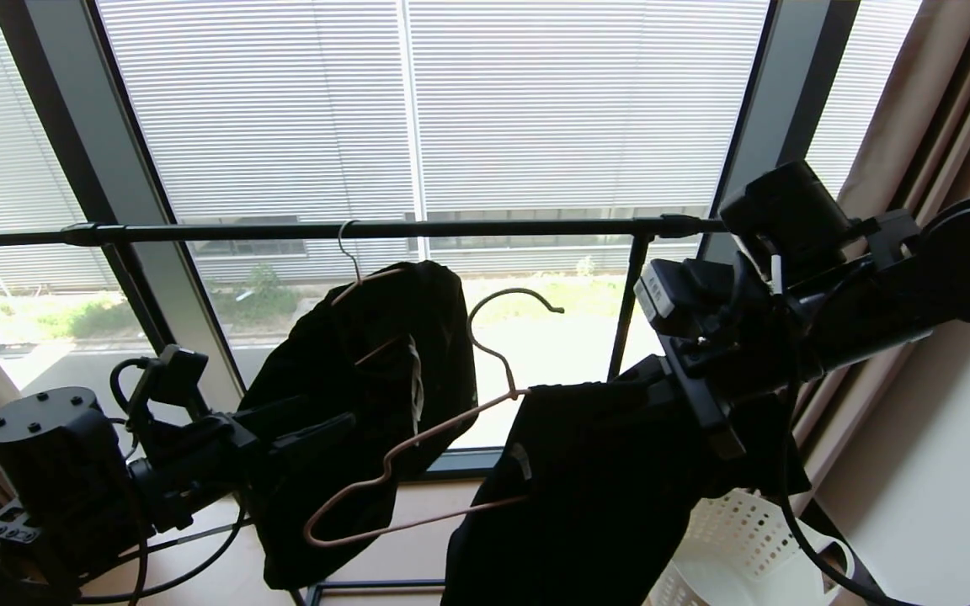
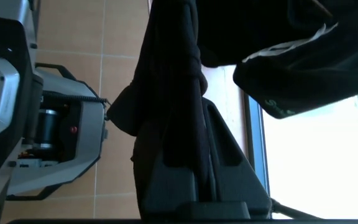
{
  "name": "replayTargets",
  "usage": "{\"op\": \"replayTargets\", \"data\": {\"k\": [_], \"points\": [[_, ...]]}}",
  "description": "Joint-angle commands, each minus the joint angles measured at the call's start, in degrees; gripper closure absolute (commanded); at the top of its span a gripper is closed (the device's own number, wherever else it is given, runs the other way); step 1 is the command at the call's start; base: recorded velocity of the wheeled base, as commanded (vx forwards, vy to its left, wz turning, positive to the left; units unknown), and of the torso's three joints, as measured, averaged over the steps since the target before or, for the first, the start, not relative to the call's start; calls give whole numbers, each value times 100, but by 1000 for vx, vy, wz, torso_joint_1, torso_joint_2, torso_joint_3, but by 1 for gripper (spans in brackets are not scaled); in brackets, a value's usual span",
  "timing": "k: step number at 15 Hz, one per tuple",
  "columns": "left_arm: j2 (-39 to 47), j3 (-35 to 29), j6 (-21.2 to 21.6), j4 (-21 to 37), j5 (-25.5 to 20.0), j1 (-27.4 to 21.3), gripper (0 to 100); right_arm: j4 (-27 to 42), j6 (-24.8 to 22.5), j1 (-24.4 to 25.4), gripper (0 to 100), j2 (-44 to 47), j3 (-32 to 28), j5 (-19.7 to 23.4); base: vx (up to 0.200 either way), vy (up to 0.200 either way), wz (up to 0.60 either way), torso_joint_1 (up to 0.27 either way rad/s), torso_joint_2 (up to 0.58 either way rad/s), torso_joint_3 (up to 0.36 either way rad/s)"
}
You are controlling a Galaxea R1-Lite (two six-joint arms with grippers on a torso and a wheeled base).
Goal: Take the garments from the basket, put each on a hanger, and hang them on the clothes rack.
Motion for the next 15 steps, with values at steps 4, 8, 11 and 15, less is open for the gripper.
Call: {"op": "replayTargets", "data": {"k": [4, 8, 11, 15], "points": [[338, 315, 263, -6, -822, 14, 0, -3, 37, -118, 100, -388, -12, 534, 0, 0, 0, 0, 0, 0], [558, 658, 1186, -6, -1218, -170, 0, -3, 125, -109, 100, -467, -21, 903, 0, 0, 0, 0, 0, 0], [549, 913, 1502, -6, -1403, -592, 0, -12, 125, -91, 100, -432, -39, 912, 0, 0, 0, 0, 0, 0], [584, 1036, 1678, -6, -1403, -1128, 0, -3, 125, 49, 100, -414, -3, 912, 0, 0, 0, 0, 0, 0]]}}
